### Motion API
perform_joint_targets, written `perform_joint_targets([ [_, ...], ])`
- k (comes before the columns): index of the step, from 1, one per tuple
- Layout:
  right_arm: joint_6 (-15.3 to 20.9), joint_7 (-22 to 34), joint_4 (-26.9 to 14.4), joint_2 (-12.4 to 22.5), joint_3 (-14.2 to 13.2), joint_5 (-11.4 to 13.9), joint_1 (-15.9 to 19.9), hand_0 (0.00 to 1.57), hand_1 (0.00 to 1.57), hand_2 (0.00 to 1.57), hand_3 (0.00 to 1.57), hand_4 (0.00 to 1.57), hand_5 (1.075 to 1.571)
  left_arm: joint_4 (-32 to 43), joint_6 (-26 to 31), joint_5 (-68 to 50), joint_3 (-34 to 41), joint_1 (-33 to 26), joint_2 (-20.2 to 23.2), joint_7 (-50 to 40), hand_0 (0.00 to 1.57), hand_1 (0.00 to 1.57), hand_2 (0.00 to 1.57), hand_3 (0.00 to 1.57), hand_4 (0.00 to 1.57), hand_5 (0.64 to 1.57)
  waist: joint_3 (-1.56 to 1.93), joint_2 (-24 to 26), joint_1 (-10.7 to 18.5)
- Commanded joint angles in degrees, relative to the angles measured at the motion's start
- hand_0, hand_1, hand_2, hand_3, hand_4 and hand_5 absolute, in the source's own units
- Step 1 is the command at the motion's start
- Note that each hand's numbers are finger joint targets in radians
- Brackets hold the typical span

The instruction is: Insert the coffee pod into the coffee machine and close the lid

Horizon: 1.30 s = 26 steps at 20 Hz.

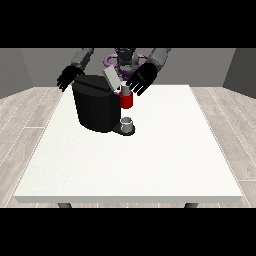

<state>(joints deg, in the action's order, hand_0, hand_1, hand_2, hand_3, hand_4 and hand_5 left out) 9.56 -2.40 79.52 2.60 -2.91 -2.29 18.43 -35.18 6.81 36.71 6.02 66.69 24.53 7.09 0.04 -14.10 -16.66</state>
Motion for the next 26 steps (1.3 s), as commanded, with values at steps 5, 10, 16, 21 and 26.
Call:
perform_joint_targets([
  [5, 0.74, 1.12, 0.35, 0.07, 0.19, 0.59, 0.45, 0.00, 0.00, 0.00, 0.00, 0.44, 1.571, 1.13, 0.13, 1.00, -0.47, -0.88, -1.33, -0.31, 1.24, 1.24, 1.28, 1.20, 0.49, 1.571, -0.04, -0.06, 0.40],
  [10, -3.70, -0.67, 0.07, 2.52, -1.75, -2.50, -1.32, 0.00, 0.00, 0.00, 0.00, 0.42, 1.571, 1.29, 2.35, -0.08, 1.31, -0.21, 1.47, 0.24, 1.22, 1.22, 1.25, 1.15, 0.47, 1.571, -0.03, -0.67, -0.91],
  [16, -0.31, -0.66, 0.94, 0.30, -0.40, -0.38, -1.29, 0.00, 0.00, 0.00, 0.00, 0.40, 1.571, 0.92, 1.21, 1.42, -0.18, -2.26, -0.18, 1.83, 1.15, 1.15, 1.18, 1.02, 0.45, 1.571, -0.04, -0.25, 0.38],
  [21, -1.63, -2.13, -1.41, 1.43, -1.88, -1.43, 0.34, 0.00, 0.00, 0.00, 0.00, 0.43, 1.571, -0.16, 1.90, 2.61, -0.95, 0.03, 0.12, 1.16, 1.06, 1.06, 1.11, 0.94, 0.39, 1.571, -0.03, -1.35, 0.74],
  [26, 0.05, -3.91, -1.19, -1.30, -0.11, -0.34, -0.65, 0.00, 0.00, 0.00, 0.00, 0.46, 1.571, -0.11, 1.22, 2.83, -0.49, 0.05, 0.21, 1.78, 1.07, 1.07, 1.12, 0.97, 0.36, 1.571, -0.03, -1.42, 0.84],
])
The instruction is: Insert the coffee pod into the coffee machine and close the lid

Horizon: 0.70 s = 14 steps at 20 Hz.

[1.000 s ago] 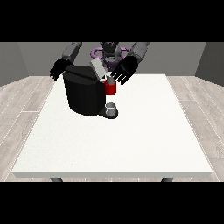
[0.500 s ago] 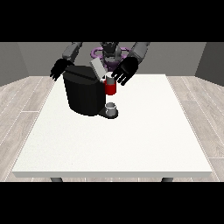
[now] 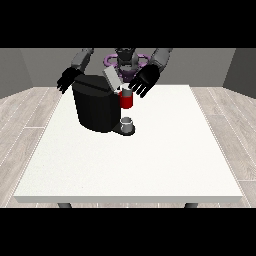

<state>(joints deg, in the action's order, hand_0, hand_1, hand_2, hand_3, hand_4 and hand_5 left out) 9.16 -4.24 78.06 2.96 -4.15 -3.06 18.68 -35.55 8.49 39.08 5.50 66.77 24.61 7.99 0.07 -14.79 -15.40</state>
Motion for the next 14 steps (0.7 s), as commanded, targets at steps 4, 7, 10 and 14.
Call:
perform_joint_targets([
  [4, 1.11, 2.08, 2.05, -0.98, 1.45, 0.75, 0.56, 0.00, 0.00, 0.00, 0.00, 0.41, 1.571, 1.26, -0.61, 1.77, -0.65, -1.22, 1.32, 2.97, 0.91, 0.91, 1.02, 0.86, 0.36, 1.571, -0.07, -1.03, -0.90],
  [7, 0.14, 1.61, 2.58, -0.85, 2.72, 1.38, -0.11, 0.00, 0.00, 0.00, 0.00, 0.44, 1.571, 1.83, 1.27, 3.35, -1.96, -0.77, 2.82, 3.64, 0.00, 0.00, 0.00, 0.00, 0.00, 1.571, -0.07, -1.57, -1.98],
  [10, 3.46, 4.17, 0.34, -0.61, 1.40, 2.80, 1.45, 0.00, 0.00, 0.00, 0.00, 0.36, 1.571, 0.82, 1.77, 4.44, -3.87, -1.72, -0.57, 1.98, 0.00, 0.00, 0.00, 0.00, 0.00, 1.571, -0.06, 1.11, 0.77],
  [14, 0.08, 0.69, 1.73, 0.45, 1.06, 1.01, -0.68, 0.00, 0.00, 0.00, 0.00, 0.39, 1.571, 1.72, 1.71, 4.54, -2.07, -1.23, 3.08, 3.31, 0.00, 0.00, 0.00, 0.00, 0.00, 1.571, -0.07, -0.47, -1.40],
])
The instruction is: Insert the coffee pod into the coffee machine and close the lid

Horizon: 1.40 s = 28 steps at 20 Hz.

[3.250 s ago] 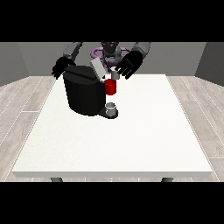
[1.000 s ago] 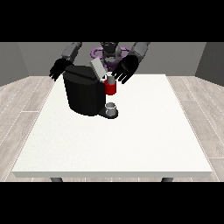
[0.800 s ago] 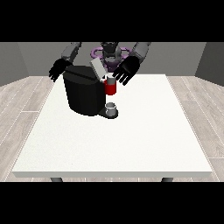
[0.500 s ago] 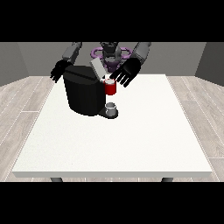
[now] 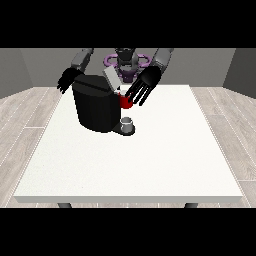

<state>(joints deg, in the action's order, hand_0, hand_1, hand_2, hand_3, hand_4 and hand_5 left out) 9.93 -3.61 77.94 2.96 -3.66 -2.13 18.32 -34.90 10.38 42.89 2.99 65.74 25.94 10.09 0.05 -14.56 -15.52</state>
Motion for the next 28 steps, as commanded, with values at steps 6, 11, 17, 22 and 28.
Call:
perform_joint_targets([
  [6, 1.46, 0.25, -2.30, -0.49, -1.72, -0.73, -0.89, 0.00, 0.00, 0.00, 0.00, 0.36, 1.571, -1.19, 1.49, 0.79, -0.62, -1.23, -2.24, -1.28, 0.00, 0.00, 0.00, 0.00, 0.00, 1.571, -0.03, 4.40, 2.88],
  [11, -1.32, -3.23, -2.73, -0.19, -1.57, -1.92, -3.23, 0.00, 0.00, 0.00, 0.00, 0.41, 1.571, -2.23, -0.02, 0.90, -0.15, -2.78, -3.90, -2.18, 0.00, 0.00, 0.00, 0.00, 0.00, 1.571, -0.03, 5.10, 2.64],
  [17, -0.71, -0.82, -0.95, -0.01, -2.10, -2.38, -9.10, 0.00, 0.00, 0.00, 0.00, 0.40, 1.571, -1.49, 3.18, -8.32, 7.26, -9.13, -5.43, 0.64, 0.00, 0.00, 0.00, 0.00, 0.00, 1.571, -0.10, 13.84, 6.07],
  [22, -2.77, -2.63, -1.31, 1.88, -3.07, -2.98, -10.99, 0.00, 0.00, 0.00, 0.00, 0.49, 1.571, -1.47, 3.30, -19.54, 16.04, -13.33, -12.61, 0.86, 0.00, 0.00, 0.00, 0.00, 0.26, 1.571, -0.14, 19.00, 10.20],
  [28, -5.80, 0.85, 2.52, 3.25, -0.58, -2.88, -12.32, 0.00, 0.00, 0.00, 0.00, 0.37, 1.571, -3.05, 2.11, -22.40, 16.81, -23.95, -17.11, 5.90, 0.00, 0.00, 0.00, 0.00, 0.00, 1.571, -0.10, 26.47, 14.44],
])
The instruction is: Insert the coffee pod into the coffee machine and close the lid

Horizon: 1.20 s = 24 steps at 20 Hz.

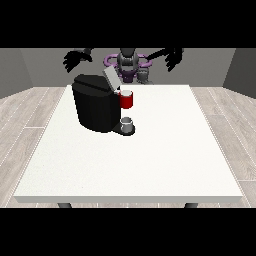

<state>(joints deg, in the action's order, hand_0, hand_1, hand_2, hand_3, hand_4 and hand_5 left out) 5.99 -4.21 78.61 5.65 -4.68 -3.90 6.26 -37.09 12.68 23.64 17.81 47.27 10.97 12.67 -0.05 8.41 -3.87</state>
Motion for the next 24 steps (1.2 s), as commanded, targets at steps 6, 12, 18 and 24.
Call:
perform_joint_targets([
  [6, -5.27, 7.90, 7.00, 4.83, 1.24, -1.47, 4.18, 0.00, 0.00, 0.00, 0.00, 0.04, 1.571, -1.42, 1.53, -7.42, 3.95, -10.56, -4.51, 1.57, 0.00, 0.00, 0.00, 0.00, 0.09, 1.571, 0.02, 5.99, 4.65],
  [12, -5.75, 5.03, 3.38, 4.60, 2.12, 0.66, 4.80, 0.00, 0.00, 0.00, 0.00, 0.00, 1.571, -6.39, 2.47, -9.99, 0.18, -16.74, -10.75, 3.30, 0.00, 0.00, 0.00, 0.00, 0.00, 1.571, 0.06, 5.41, 11.14],
  [18, -3.08, 6.59, 3.39, 2.34, 5.37, 4.94, 9.86, 0.00, 0.00, 0.00, 0.00, 0.22, 1.571, -12.52, 5.97, -14.30, 0.83, -17.33, -9.73, -0.37, 0.00, 0.00, 0.00, 0.00, 0.00, 1.571, 0.05, 2.40, 13.01],
  [24, -7.99, 7.17, 1.36, 3.39, 3.39, 1.38, 11.02, 0.00, 0.00, 0.00, 0.00, 0.00, 1.571, -20.95, 7.34, -17.06, -2.18, -24.42, -9.29, -0.76, 0.00, 0.00, 0.00, 0.00, 0.11, 1.571, 0.06, -0.23, 13.05],
])
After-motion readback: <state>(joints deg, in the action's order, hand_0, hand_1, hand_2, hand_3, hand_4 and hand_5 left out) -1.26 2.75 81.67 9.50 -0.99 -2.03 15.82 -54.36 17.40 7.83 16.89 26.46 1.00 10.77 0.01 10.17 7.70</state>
